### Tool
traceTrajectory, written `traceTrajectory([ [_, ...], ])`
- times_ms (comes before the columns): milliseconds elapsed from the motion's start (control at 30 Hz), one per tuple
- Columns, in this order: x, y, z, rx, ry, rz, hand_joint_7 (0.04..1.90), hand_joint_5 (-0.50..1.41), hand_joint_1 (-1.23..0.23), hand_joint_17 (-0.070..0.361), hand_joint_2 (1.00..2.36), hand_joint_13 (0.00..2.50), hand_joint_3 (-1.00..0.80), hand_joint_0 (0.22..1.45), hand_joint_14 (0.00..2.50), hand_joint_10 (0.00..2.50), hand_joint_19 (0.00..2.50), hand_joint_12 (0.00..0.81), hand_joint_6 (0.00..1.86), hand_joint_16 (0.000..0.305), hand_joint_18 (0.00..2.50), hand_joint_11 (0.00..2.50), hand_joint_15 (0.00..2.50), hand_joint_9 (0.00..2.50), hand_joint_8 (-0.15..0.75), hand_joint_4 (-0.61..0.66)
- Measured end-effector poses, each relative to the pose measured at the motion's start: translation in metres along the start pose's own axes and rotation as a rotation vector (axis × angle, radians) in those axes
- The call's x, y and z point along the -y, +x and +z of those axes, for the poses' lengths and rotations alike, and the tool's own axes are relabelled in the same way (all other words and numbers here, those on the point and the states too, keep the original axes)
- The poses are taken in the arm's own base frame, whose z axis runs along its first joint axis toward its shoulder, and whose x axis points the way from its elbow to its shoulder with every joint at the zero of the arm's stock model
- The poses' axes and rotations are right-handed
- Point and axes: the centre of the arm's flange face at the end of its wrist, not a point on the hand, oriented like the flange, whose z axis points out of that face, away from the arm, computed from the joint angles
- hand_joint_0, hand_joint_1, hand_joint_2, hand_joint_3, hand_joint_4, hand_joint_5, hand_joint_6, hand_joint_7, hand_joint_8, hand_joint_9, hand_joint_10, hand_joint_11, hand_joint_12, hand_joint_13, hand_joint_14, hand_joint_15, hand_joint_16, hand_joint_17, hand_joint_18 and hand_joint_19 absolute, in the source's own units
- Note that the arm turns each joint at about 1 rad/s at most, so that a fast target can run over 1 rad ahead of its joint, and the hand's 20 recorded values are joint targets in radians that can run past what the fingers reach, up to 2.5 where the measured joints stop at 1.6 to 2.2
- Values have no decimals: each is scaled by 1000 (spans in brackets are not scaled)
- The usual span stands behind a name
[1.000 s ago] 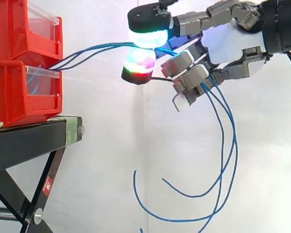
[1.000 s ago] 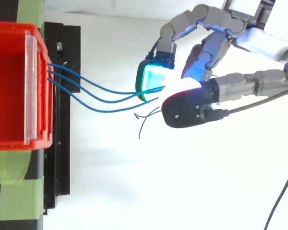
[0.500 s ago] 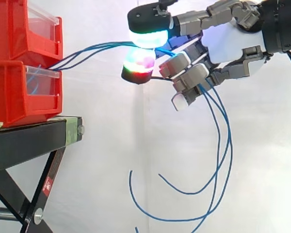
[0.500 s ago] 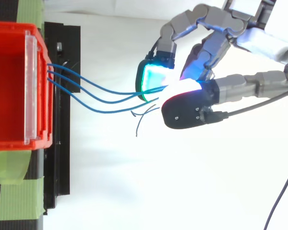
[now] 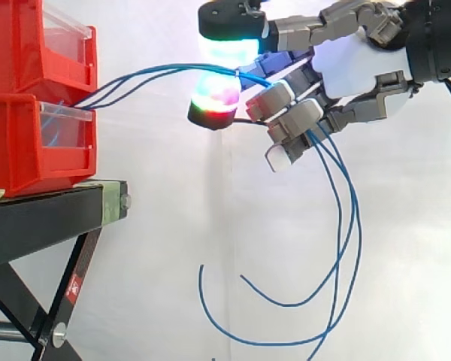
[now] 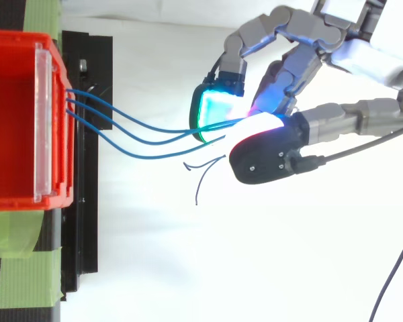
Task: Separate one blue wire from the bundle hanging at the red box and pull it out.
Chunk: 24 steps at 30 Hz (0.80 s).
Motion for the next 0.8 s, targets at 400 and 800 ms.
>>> traceTrajectory([
  [400,-1,0,0,1,-1,0,930,-189,-700,108,1017,1307,-278,621,129,9,699,399,932,48,898,1562,1669,1297,306,81],
  [800,-1,0,0,0,0,0,890,-204,-762,108,1016,1262,-282,640,121,6,672,395,941,48,875,1592,1701,1214,298,94],
])
